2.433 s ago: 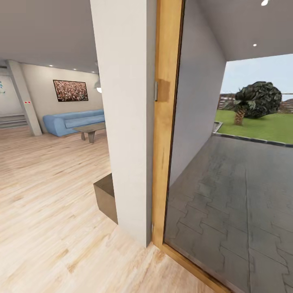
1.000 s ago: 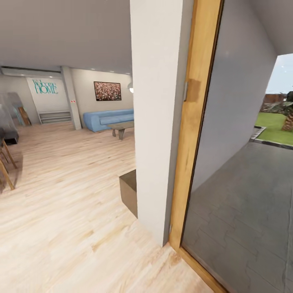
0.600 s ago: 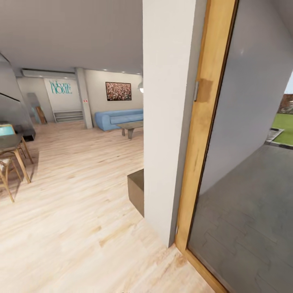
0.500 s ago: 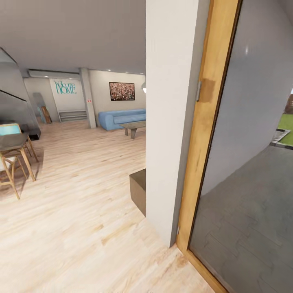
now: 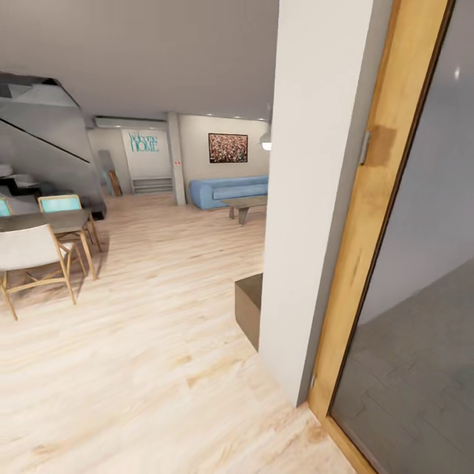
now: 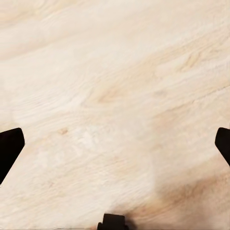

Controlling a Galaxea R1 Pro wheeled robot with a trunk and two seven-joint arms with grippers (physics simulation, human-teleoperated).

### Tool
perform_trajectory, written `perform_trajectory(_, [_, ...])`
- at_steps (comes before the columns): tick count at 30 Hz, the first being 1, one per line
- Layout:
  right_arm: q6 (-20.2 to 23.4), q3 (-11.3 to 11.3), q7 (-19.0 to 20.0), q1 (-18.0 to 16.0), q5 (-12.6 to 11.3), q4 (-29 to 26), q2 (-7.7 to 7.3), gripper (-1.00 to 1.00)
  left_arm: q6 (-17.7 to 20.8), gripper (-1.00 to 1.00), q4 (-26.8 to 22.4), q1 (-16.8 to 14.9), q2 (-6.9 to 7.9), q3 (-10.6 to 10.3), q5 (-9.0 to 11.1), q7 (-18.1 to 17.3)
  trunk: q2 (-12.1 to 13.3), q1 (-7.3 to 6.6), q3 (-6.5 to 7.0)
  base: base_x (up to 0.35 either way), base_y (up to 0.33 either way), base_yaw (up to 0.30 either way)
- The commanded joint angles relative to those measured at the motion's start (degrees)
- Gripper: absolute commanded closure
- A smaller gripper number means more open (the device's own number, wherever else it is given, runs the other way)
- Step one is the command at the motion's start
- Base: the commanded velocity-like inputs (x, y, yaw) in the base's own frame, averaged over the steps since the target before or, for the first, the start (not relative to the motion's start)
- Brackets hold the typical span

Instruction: Pick up the poster from the kitchen countertop and hang it on one of the wall nails in the kitchen.

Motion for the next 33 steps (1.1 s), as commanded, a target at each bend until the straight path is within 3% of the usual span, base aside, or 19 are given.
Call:
perform_trajectory(1, [-0.18,0.04,-0.03,-0.03,0.02,0.04,-0.01,-1.0,-0.1,-1.0,-0.03,0.01,-0.01,0.04,0.0,0.0,-0.03,0.0,-0.05,0.0,0.0,0.292])
perform_trajectory(33, [-0.19,0.21,-0.12,-0.04,0.11,1.88,-0.01,-1.0,-0.1,-1.0,0.03,0.01,-0.01,0.05,0.0,0.0,-0.03,0.0,-0.05,0.0,0.0,0.291])
